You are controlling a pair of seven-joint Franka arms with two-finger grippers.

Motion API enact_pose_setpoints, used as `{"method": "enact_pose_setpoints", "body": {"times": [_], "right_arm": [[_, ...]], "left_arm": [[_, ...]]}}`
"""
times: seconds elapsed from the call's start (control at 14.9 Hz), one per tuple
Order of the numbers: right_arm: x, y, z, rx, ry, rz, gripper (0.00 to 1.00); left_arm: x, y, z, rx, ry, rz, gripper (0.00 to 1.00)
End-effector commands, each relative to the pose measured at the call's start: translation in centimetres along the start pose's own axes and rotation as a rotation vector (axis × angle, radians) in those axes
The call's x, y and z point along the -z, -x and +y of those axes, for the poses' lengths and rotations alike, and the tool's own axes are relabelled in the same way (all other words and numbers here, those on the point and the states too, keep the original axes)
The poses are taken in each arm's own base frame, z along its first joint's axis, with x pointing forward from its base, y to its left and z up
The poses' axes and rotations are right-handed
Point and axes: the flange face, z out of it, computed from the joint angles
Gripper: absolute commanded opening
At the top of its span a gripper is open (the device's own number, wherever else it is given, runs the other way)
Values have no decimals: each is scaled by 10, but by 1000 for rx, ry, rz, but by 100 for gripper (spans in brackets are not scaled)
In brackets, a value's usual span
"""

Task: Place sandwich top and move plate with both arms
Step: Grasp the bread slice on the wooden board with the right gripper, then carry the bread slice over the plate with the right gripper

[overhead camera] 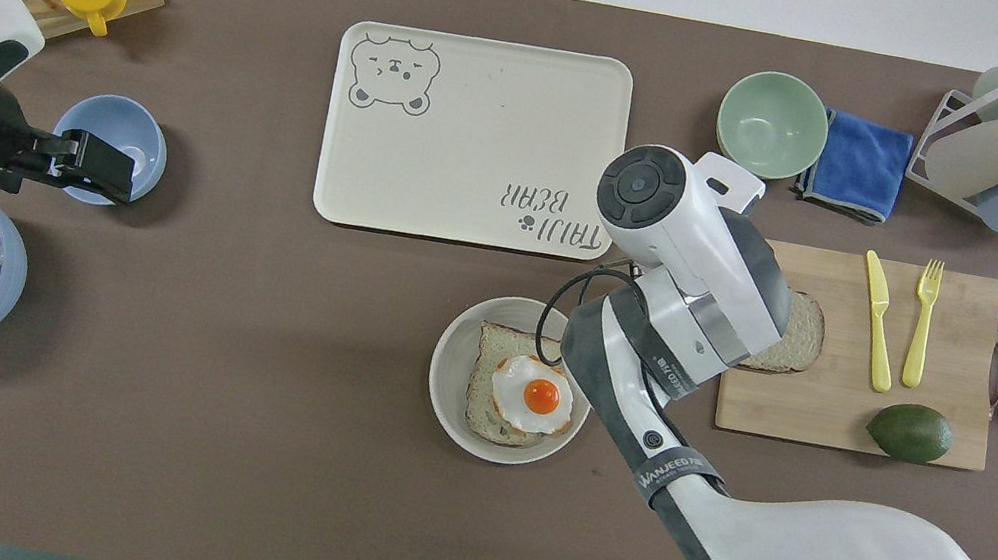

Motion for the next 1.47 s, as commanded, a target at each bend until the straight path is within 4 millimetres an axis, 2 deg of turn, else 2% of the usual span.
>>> {"method": "enact_pose_setpoints", "body": {"times": [0.0,0.33,0.6,1.0,1.07,1.2,1.27,1.41], "right_arm": [[-14,13,11,-12,-9,17,92],[-24,23,7,-39,-5,-4,90],[-31,25,15,-54,-12,-10,90],[-42,35,9,-58,-15,-24,89],[-42,36,8,-56,-18,-18,83],[-42,37,8,-55,-15,-24,61],[-42,39,5,-49,-14,-25,46],[-42,41,2,-41,-11,-29,8]], "left_arm": [[1,7,-6,2,-16,-1,100],[1,7,-6,2,-16,-1,100],[1,7,-6,2,-16,-1,100],[1,7,-6,2,-16,-1,100],[1,7,-6,2,-16,-1,100],[1,7,-6,2,-16,-1,100],[1,7,-6,2,-16,-1,100],[1,7,-6,2,-16,-1,100]]}}
